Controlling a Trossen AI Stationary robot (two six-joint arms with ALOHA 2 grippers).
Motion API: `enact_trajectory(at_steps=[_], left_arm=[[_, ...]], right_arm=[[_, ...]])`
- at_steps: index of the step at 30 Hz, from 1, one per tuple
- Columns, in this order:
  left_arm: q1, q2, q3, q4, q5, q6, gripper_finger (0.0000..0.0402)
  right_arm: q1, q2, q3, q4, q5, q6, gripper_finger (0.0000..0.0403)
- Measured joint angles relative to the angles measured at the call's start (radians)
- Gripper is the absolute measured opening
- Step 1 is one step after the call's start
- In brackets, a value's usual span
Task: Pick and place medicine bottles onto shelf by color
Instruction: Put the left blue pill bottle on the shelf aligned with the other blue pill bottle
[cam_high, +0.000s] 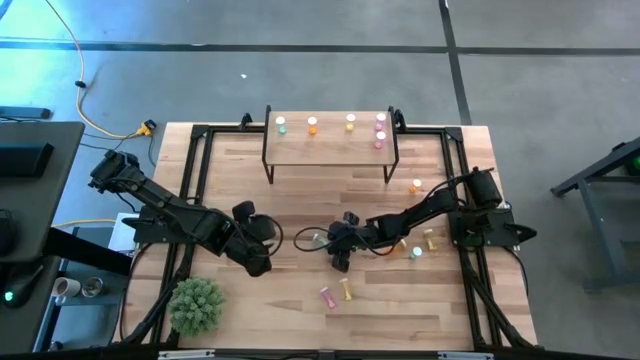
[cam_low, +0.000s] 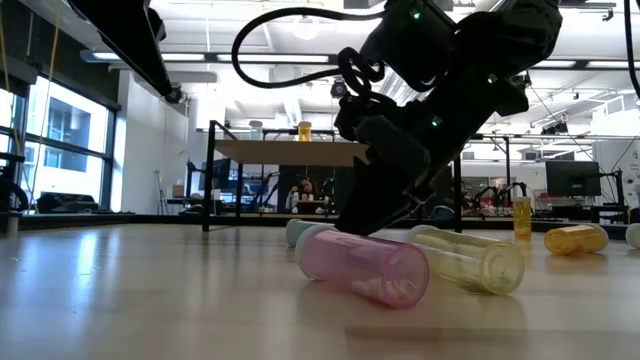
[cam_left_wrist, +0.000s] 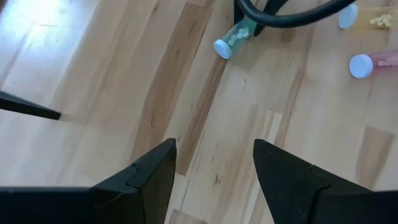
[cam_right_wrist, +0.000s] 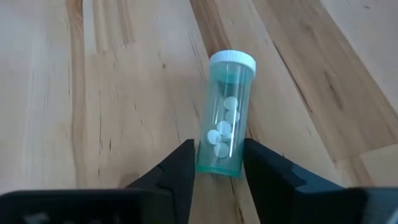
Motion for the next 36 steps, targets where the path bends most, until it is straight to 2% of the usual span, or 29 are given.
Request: enact_trajectory(at_steps=[6,11,17,22,26,32,36], left_arm=[[0.000,0.000,0.000,0.000,0.092,0.003,0.0202],[0.000,0.000,0.000,0.000,0.143,0.008,0.0202],[0.002,0.000,0.000,0.002,0.143,0.065,0.0202],[0.003,0.000,0.000,0.041,0.143,0.162,0.0202],[0.003,0.000,0.000,0.117,0.143,0.238,0.0202],[0.003,0.000,0.000,0.266,0.141,0.318,0.0202],[0.003,0.000,0.000,0.329,0.081,0.325,0.0202]], right_arm=[[0.000,0.000,0.000,0.001,-0.001,-0.003,0.0088],[0.000,0.000,0.000,0.005,-0.005,-0.009,0.0081],[0.002,-0.032,-0.002,0.022,-0.093,-0.035,0.0086],[0.008,-0.084,-0.002,0.106,-0.097,-0.078,0.0086],[0.016,-0.124,-0.002,0.172,-0.098,-0.144,0.0087],[0.021,-0.179,-0.002,0.248,-0.160,-0.252,0.0087],[0.021,-0.217,-0.002,0.245,-0.197,-0.313,0.0087]])
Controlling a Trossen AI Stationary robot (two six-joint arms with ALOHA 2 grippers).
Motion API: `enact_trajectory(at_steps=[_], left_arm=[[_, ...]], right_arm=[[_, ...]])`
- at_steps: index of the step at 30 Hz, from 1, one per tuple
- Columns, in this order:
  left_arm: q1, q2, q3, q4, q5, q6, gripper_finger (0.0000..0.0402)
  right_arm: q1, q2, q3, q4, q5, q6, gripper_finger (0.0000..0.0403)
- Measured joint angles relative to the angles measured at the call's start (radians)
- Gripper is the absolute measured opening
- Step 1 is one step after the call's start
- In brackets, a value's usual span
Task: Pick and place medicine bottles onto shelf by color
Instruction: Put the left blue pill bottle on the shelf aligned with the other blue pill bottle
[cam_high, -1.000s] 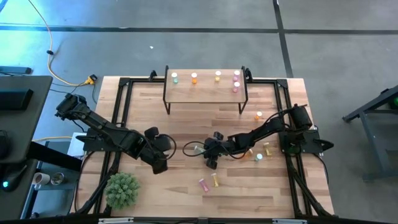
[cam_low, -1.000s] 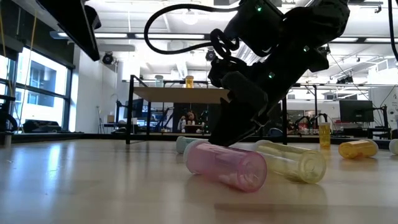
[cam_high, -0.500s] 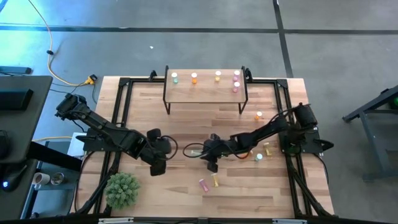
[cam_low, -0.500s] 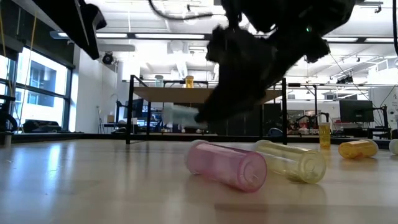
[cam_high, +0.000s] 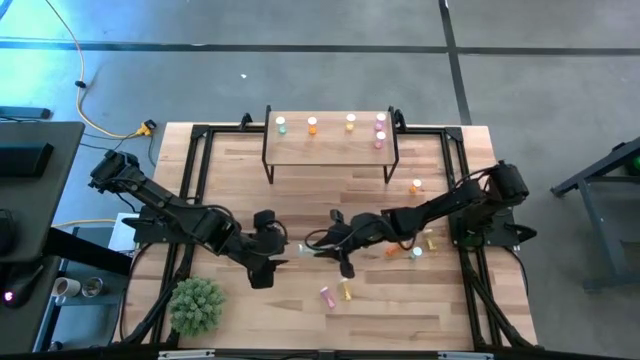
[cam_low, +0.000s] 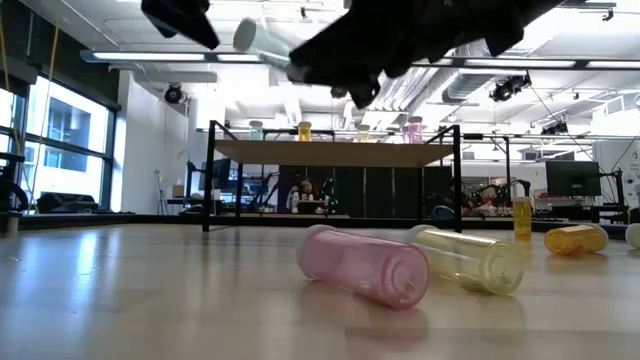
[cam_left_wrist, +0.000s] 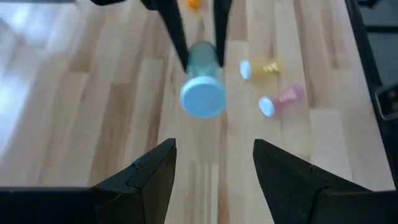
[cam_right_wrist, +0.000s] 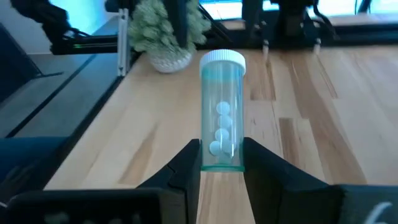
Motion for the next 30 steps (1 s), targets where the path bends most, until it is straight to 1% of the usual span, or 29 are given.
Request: enact_trajectory(at_steps=[4,10,13,18,22,24,30], left_arm=[[0.000,0.000,0.000,0.054,-0.061,-0.003,0.0202],[0.000,0.000,0.000,0.188,-0.119,0.053,0.0202],[0.007,0.000,0.000,0.217,-0.135,0.076,0.0202],[0.035,0.000,0.000,0.210,-0.131,0.068,0.0202],[0.046,0.000,0.000,0.210,-0.077,0.068,0.0202],[0.046,0.000,0.000,0.209,-0.054,0.068,0.0202],[0.045,0.000,0.000,0.210,-0.053,0.067,0.0202]], right_arm=[[0.000,-0.027,0.000,-0.008,-0.002,-0.008,0.0087],[-0.003,-0.042,0.000,0.003,-0.001,-0.021,0.0087],[-0.003,-0.042,0.000,0.021,-0.001,-0.021,0.0087],[-0.003,-0.047,0.000,0.028,0.001,-0.012,0.0087],[-0.003,-0.052,0.000,0.030,0.002,0.011,0.0087],[-0.003,-0.056,0.000,0.029,0.020,0.012,0.0087],[-0.003,-0.067,0.000,0.028,0.023,0.014,0.0087]])
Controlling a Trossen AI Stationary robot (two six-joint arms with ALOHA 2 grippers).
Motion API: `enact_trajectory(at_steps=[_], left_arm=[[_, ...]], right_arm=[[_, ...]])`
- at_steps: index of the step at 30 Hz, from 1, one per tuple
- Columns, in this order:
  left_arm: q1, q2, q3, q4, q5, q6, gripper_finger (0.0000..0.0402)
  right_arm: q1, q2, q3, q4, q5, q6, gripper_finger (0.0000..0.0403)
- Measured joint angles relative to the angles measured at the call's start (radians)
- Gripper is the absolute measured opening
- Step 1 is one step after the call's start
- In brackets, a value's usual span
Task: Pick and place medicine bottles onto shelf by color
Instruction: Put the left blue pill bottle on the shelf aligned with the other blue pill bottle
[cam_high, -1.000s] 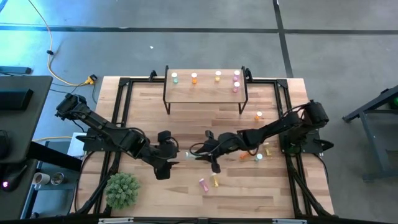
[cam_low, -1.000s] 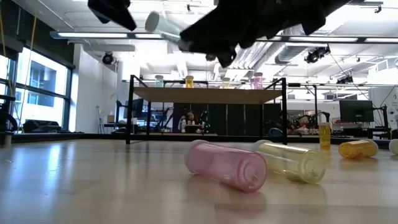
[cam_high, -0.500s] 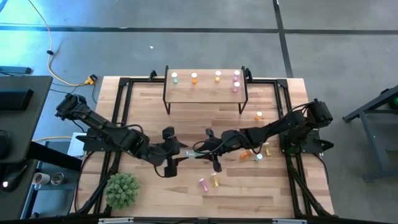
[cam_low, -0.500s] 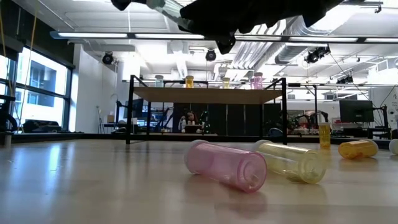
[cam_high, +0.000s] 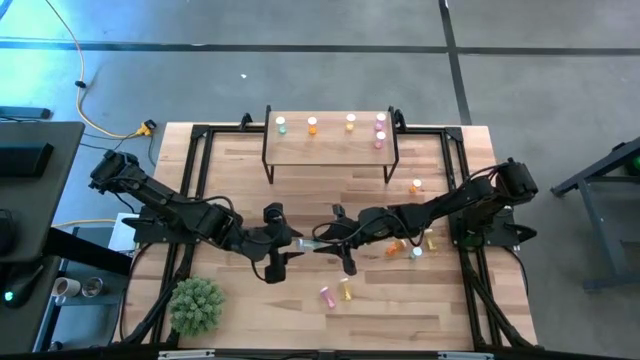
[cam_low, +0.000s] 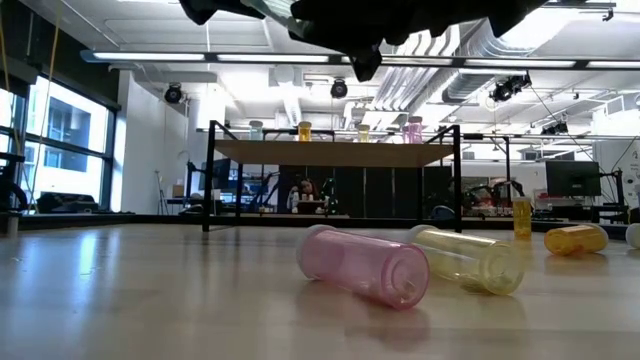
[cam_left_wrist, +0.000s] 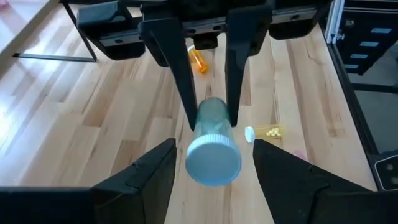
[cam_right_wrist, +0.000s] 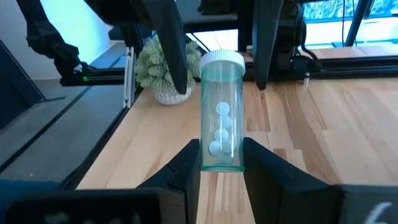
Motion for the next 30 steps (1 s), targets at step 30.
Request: enact_trajectory(at_steps=[30], left_arm=[[0.000,0.000,0.000,0.000,0.011,-0.007,0.0116]], right_arm=[[0.000,0.000,0.000,-0.006,0.011,0.030,0.0100]])
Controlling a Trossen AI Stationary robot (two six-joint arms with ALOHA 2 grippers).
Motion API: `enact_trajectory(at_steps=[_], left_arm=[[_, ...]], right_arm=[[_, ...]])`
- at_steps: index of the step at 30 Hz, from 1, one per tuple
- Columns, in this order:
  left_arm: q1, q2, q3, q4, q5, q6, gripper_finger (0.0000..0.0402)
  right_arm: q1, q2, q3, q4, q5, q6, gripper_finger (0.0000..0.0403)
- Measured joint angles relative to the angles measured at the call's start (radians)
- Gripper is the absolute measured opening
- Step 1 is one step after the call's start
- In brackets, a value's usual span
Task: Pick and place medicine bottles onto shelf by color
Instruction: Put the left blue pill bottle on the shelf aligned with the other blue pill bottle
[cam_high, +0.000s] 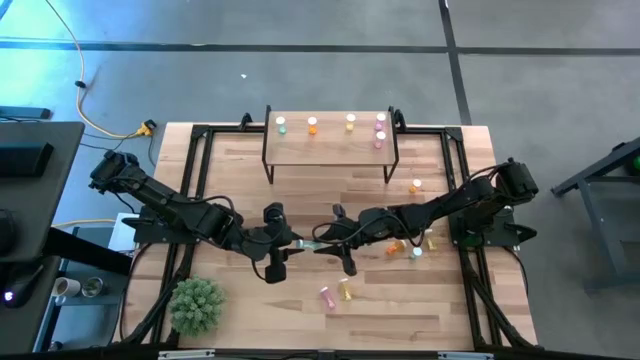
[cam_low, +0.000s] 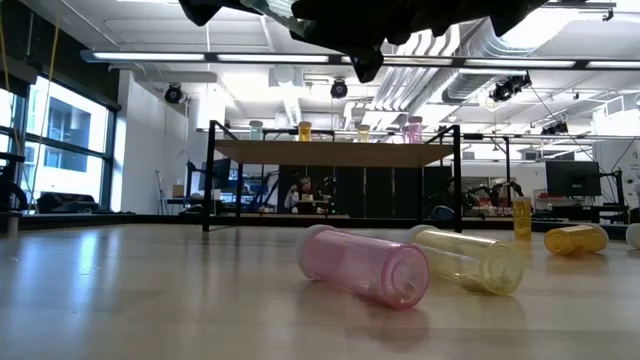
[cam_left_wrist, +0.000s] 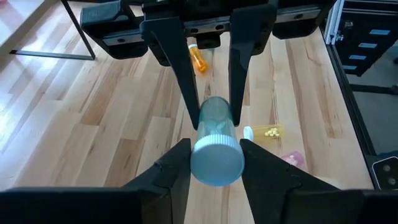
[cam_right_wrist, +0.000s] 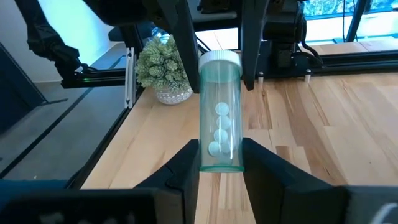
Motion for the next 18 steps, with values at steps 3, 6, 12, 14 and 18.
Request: enact_trajectory(at_steps=[3,6,12,14,18], left_arm=[[0.000,0.000,0.000,0.000,0.000,0.000,0.0113],[0.000,0.000,0.000,-0.001,0.001,0.000,0.0113],[0.001,0.000,0.000,-0.054,-0.008,-0.002,0.0114],[0.007,0.000,0.000,-0.061,-0.012,-0.002,0.0114],[0.042,-0.011,0.010,-0.122,0.011,0.005,0.0114]], right_arm=[[-0.001,0.000,0.000,-0.002,0.005,0.005,0.0124],[-0.001,0.000,0.000,-0.003,0.010,0.005,0.0153],[-0.028,-0.054,0.000,-0.100,0.009,0.006,0.0194],[-0.040,-0.087,0.001,-0.141,0.010,0.023,0.0198],[-0.063,-0.148,0.001,-0.195,0.009,0.014,0.0199]])
